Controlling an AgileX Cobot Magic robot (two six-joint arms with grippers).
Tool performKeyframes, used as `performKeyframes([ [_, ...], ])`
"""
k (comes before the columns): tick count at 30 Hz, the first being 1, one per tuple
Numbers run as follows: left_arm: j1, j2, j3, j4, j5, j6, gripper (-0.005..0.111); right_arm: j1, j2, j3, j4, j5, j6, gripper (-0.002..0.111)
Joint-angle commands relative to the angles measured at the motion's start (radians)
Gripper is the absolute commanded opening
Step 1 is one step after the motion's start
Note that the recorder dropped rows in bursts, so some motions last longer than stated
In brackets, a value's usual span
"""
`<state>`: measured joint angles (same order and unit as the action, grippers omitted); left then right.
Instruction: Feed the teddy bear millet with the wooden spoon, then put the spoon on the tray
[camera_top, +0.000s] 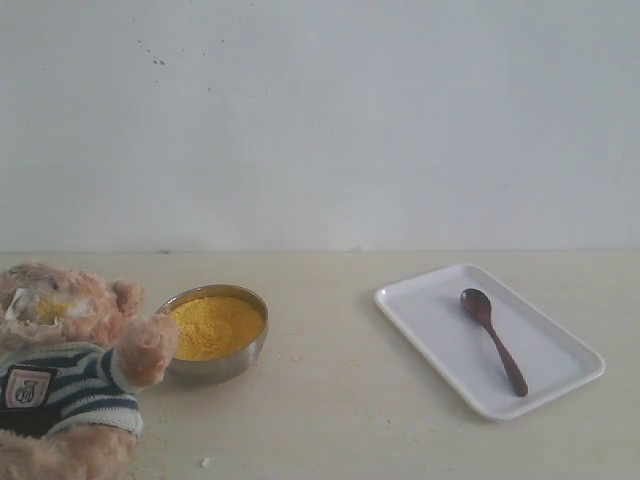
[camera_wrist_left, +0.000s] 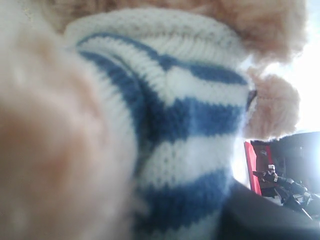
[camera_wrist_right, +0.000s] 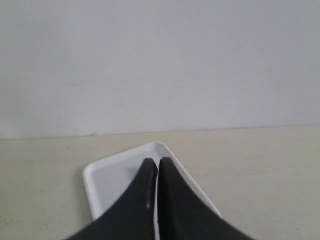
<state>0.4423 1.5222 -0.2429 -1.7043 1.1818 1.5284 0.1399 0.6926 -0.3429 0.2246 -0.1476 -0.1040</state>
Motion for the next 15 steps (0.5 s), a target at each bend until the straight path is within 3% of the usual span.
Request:
performKeyframes([
  [1, 0.003, -0.007, 0.0, -0.01, 0.039, 0.006, 0.004, -0.003, -0.204, 0.079, 0.004, 0.018, 0.02, 0.001],
  [10, 0.003, -0.007, 0.0, -0.012, 0.039, 0.006, 0.004, -0.003, -0.571, 0.108, 0.002, 0.131, 0.008, 0.001],
  [15, 0.003, -0.007, 0.0, -0.018, 0.039, 0.006, 0.004, -0.003, -0.611, 0.109, 0.0, 0.135, -0.043, 0.001],
])
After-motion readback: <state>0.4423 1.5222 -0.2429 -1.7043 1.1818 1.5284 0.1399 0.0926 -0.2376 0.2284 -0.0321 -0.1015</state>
